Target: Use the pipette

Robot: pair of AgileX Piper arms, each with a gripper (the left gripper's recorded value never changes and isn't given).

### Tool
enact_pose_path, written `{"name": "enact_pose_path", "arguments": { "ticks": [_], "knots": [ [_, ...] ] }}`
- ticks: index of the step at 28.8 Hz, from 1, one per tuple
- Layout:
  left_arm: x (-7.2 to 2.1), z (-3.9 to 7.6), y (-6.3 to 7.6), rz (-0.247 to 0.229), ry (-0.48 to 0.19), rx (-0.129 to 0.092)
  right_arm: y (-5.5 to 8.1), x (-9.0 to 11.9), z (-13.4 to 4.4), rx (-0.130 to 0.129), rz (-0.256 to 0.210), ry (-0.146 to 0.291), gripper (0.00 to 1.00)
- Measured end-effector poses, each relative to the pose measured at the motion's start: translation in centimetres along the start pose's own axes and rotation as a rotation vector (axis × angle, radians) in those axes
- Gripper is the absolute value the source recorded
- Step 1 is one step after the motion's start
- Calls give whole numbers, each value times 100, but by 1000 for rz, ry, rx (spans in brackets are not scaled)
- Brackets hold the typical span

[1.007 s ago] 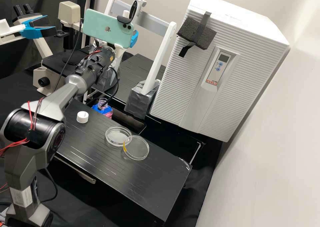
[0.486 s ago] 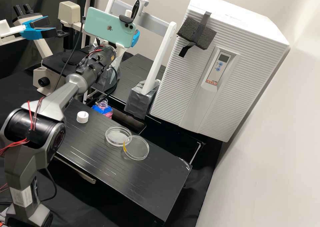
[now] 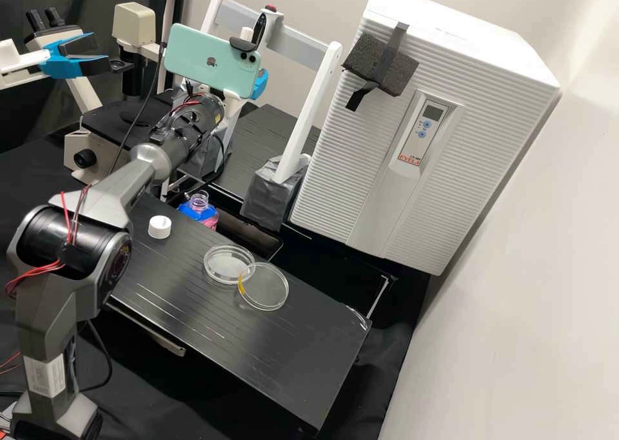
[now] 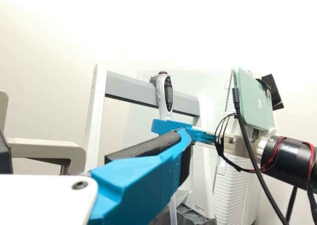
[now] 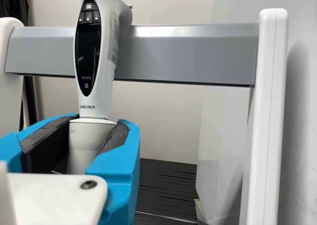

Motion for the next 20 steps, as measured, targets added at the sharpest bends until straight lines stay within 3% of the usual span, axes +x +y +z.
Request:
{"name": "enact_pose_path", "arguments": {
  "ticks": [3, 7, 20],
  "knots": [
    [7, 16, -10, -3, -6, -3, 14, 1, 14, 4, 4, -4, 0],
    [10, 25, -17, -4, -9, -4, -28, -5, 59, 50, -2, -14, 0],
    [10, 25, -17, -4, -9, -4, -81, -20, 87, 49, 7, -2, 0]
  ]
}}
